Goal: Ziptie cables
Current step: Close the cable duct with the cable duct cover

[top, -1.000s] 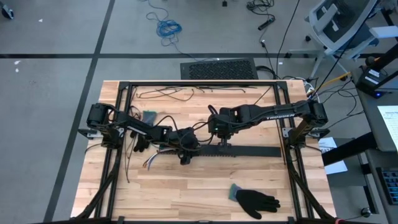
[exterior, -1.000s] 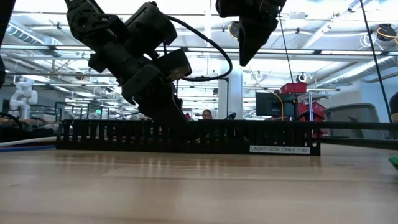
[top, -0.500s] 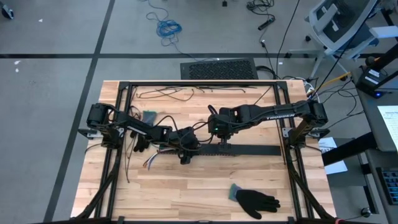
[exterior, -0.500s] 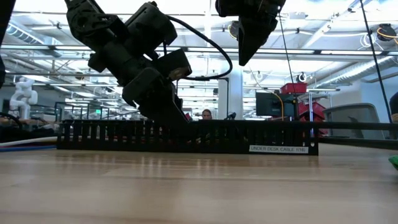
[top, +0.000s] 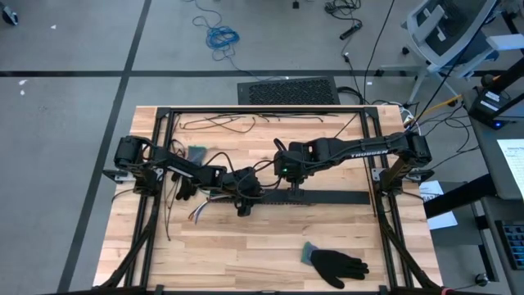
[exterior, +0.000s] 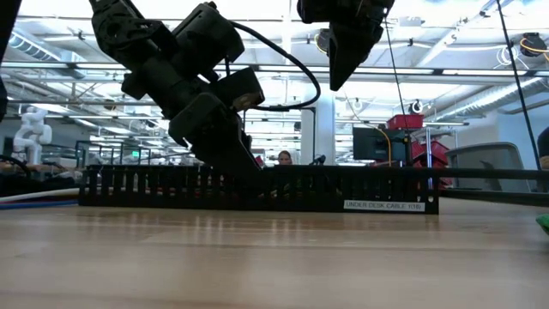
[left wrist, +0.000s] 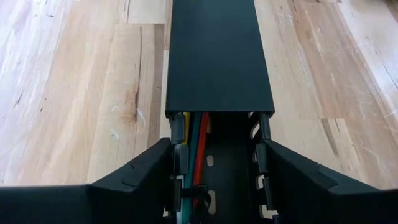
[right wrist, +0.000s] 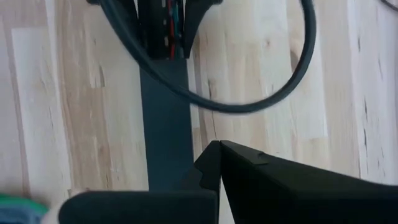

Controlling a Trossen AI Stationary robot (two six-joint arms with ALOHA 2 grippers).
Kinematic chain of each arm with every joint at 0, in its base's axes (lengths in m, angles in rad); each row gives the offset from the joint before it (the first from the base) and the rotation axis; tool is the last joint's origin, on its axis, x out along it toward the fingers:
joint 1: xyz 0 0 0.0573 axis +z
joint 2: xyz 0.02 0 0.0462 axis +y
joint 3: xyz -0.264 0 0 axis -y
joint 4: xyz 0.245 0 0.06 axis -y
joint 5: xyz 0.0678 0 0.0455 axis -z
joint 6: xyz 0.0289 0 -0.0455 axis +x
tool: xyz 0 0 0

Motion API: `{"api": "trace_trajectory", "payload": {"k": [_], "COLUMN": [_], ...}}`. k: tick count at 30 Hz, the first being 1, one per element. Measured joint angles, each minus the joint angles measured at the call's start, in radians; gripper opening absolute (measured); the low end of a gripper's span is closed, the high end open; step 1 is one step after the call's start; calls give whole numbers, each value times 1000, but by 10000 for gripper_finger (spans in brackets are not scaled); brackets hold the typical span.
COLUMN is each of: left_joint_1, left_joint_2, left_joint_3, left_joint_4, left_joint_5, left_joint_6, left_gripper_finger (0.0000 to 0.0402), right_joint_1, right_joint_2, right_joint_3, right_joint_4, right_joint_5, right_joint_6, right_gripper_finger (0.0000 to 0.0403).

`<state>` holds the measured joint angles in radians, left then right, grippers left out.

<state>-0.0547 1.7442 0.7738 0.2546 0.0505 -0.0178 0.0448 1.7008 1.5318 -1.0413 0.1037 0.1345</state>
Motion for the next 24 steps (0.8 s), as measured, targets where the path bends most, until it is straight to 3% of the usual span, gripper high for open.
{"api": "trace_trajectory", "payload": {"k": [7,16,24], "left_joint_1": [0,1,3], "left_joint_2": [0,0,0], "left_joint_3": [0,0,0], "left_joint_4": [-1,-1,-2], "left_joint_5": [0,0,0], "left_joint_6": [0,0,0], "left_gripper_finger": [228,228,228], "right_joint_1": [27,76,75], "right_joint_2": [0,6,6], "right_joint_3": [-18,-227,-317], "right_joint_4": [-55,50,44], "right_joint_5": [-74,-83,-110], "right_joint_6": [-21,100,142], "right_gripper_finger": [0,0,0]}}
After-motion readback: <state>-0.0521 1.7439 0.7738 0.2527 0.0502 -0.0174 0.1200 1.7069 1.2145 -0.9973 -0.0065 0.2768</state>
